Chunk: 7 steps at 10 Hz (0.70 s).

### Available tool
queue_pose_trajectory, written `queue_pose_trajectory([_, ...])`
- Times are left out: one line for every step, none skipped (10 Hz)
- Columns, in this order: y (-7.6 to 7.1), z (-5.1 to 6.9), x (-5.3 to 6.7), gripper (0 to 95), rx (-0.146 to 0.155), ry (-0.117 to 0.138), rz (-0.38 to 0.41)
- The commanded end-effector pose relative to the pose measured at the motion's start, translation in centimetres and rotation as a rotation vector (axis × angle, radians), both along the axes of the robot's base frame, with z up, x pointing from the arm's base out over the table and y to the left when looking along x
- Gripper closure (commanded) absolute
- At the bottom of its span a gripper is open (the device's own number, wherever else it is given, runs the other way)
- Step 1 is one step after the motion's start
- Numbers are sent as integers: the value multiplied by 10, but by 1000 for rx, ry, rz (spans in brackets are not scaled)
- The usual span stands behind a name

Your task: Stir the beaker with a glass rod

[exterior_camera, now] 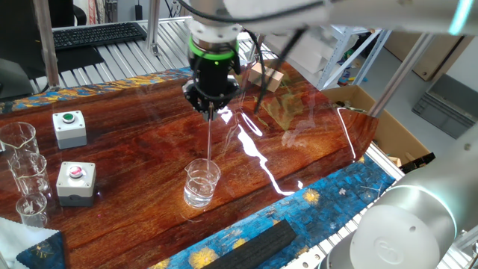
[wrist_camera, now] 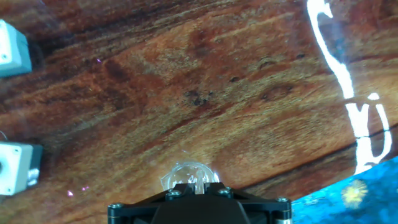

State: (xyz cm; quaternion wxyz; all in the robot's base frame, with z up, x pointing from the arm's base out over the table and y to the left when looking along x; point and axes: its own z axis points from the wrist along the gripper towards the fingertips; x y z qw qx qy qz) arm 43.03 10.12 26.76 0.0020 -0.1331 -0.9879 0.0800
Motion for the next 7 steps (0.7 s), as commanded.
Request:
queue_pose_trajectory([-1, 1, -2, 950, 93, 148, -34])
queue_pose_trajectory([-1, 1, -2, 950, 121, 152, -47])
queue_pose_trajectory([-1, 1, -2, 950, 155, 153, -69])
queue_pose_trajectory([-1, 1, -2, 950, 181, 159, -85])
queue_pose_trajectory([-1, 1, -2, 950, 189, 165, -95])
queue_pose_trajectory([-1, 1, -2, 950, 204, 164, -105])
queue_pose_trajectory([-1, 1, -2, 950, 211, 162, -109])
